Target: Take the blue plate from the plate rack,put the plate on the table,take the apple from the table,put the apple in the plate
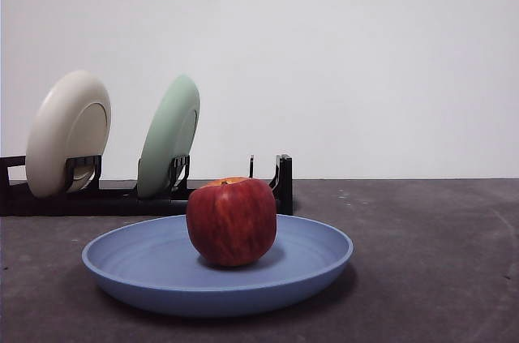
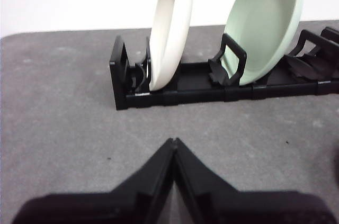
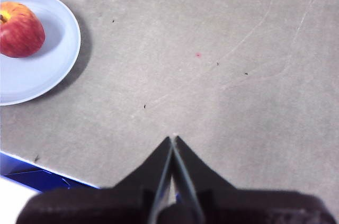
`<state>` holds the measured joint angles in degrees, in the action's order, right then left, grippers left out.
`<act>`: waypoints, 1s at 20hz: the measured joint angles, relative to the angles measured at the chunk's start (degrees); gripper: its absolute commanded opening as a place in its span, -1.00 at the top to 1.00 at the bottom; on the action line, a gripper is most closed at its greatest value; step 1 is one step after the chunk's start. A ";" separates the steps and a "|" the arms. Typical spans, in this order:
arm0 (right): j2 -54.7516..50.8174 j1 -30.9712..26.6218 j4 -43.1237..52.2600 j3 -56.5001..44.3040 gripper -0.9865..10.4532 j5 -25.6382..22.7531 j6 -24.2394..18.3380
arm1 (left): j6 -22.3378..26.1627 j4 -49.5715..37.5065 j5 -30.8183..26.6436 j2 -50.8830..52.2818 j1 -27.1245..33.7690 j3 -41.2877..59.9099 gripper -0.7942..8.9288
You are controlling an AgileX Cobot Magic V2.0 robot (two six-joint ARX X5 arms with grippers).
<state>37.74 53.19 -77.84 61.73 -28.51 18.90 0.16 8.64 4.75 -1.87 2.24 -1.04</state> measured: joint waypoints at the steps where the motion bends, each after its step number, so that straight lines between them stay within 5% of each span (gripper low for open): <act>1: 0.00 0.00 0.00 0.00 0.83 0.02 0.00 | -0.15 0.02 0.00 -0.52 0.00 0.00 0.85; 11: 0.00 -0.02 0.00 0.00 0.83 -0.02 -0.02 | -0.24 0.09 -0.02 -3.93 0.00 0.00 0.85; 14: -1.75 -4.04 0.00 0.00 0.83 -0.09 -0.66 | -0.22 0.09 0.00 -4.31 0.00 0.00 0.84; 17: -4.33 -11.61 2.47 -0.39 0.83 -3.32 -4.13 | -0.24 0.11 0.00 -4.52 0.00 0.00 0.85; 20: -8.96 -20.98 20.61 -4.17 0.83 -1.07 -14.40 | -0.24 0.09 0.00 -4.52 0.00 0.00 0.84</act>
<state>28.77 32.21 -57.23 57.56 -29.58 4.49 -0.08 8.73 4.75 -6.39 2.24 -1.04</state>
